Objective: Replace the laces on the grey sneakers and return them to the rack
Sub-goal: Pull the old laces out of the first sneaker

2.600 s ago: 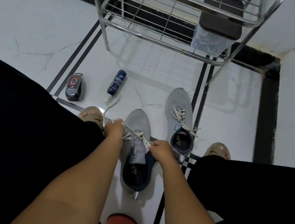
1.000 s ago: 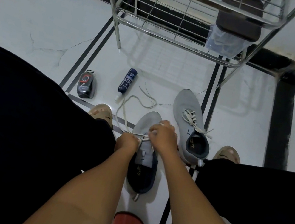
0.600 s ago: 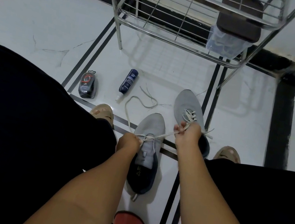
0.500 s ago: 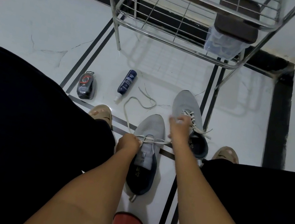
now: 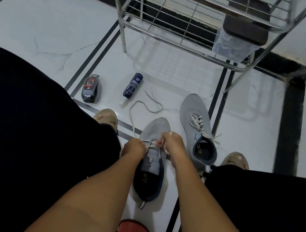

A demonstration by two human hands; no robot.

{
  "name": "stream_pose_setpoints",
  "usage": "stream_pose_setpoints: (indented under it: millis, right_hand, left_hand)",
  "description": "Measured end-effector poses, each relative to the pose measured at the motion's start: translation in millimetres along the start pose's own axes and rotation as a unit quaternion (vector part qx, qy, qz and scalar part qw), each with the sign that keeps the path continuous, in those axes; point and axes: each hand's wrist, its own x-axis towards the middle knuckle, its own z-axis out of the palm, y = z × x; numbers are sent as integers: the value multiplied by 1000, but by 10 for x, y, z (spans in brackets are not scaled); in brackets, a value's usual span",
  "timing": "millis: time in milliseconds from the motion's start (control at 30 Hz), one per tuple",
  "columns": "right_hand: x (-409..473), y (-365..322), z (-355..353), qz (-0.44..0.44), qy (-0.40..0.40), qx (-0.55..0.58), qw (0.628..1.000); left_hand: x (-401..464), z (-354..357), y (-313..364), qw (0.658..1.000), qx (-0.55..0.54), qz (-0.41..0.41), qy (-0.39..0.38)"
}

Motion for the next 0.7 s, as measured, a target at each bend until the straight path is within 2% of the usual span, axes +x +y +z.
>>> stream_pose_setpoints:
  millis: [33, 100, 133, 200, 233, 267, 333, 367, 433, 467, 500, 533, 633, 700]
  right_hand:
    - [-35, 67, 41, -55, 4, -131, 990]
    - [-36, 181, 103, -163, 33, -369, 914]
    - [-31, 203, 114, -197, 40, -447, 871]
    - [-14, 236, 121, -223, 31, -544, 808]
    - [-23, 243, 109, -218, 32, -552, 804]
    - [-21, 227, 81, -200, 46, -509, 836]
    - [33, 129, -49, -124, 115, -302, 938]
    - [71, 61, -141, -88, 144, -193, 966]
    - [129, -66, -329, -71, 162, -58, 982]
    - [138, -115, -387, -73, 147, -34, 986]
    - [126, -145, -411, -75, 129, -42, 988]
    - [87, -154, -392, -76, 130, -100, 984]
    - [-105, -27, -210, -103, 210, -325, 916]
    - [-186, 103, -90, -94, 144, -386, 906]
  left_hand:
    - [5, 0, -1, 1000, 2, 1, -1]
    - [12, 1, -2, 1000, 13, 4, -4]
    - [2, -4, 2, 1000, 18, 5, -6]
    - [-14, -19, 3, 1000, 24, 4, -6]
    - [-11, -21, 1, 1000, 25, 5, -5]
    - [-17, -26, 2, 1000, 27, 5, -4]
    - [-17, -37, 7, 999, 43, 4, -2]
    - [-8, -44, 5, 998, 56, 5, 1]
    - [-13, -54, 14, 997, 78, 8, 8]
    - [-35, -58, 28, 996, 89, 12, 8]
    - [-52, -57, 46, 995, 100, 19, 7]
    - [-59, -50, 57, 994, 109, 32, 9]
    - [-90, -46, 86, 989, 96, 106, 21]
    - [-56, -42, 87, 979, 112, 171, 18]
